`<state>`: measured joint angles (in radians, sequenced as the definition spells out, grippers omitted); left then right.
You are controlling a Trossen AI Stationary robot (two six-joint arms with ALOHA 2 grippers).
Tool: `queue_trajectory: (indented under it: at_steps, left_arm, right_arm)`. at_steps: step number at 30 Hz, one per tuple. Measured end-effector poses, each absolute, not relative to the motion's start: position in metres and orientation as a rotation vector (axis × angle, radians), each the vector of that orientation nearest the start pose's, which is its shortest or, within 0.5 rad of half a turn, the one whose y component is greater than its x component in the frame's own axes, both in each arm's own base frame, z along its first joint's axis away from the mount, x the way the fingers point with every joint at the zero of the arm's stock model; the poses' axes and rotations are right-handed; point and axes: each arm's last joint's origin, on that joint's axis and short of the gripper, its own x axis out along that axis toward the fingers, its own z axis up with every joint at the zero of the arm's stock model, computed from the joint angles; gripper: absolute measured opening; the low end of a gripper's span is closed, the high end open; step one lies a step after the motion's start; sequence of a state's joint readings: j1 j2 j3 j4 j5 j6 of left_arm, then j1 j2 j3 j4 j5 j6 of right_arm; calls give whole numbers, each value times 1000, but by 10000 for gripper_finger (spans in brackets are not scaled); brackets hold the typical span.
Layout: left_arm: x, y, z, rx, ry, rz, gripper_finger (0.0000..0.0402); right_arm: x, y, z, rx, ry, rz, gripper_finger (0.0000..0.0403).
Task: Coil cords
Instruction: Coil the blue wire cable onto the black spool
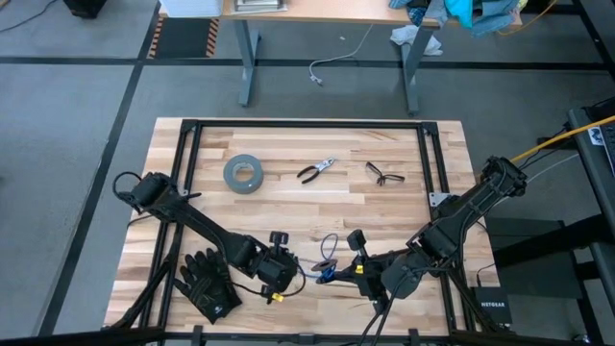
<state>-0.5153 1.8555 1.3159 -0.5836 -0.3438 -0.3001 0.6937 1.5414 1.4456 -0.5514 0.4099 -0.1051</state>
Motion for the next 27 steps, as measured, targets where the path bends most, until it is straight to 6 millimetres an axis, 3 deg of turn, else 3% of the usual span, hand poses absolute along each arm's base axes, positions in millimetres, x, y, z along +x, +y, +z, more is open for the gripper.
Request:
queue_trajectory:
  at_steps: [6,10,15,20,27]
  left_arm:
    - [316,-185,221,171,973,12,153]
    - [312,-189,228,340,849,146,160]
    - [323,-189,240,436,643,304,161]
    - [337,-198,254,409,482,242,162]
    - [347,-182,234,284,301,212,190]
  right_arm:
    - [267,207,347,-429,540,299,1]
    - [267,207,348,-421,531,298,1]
    - [268,208,349,-412,515,298,1]
    - [268,208,349,-422,514,302,1]
    - [263,211,351,-425,510,325,1]
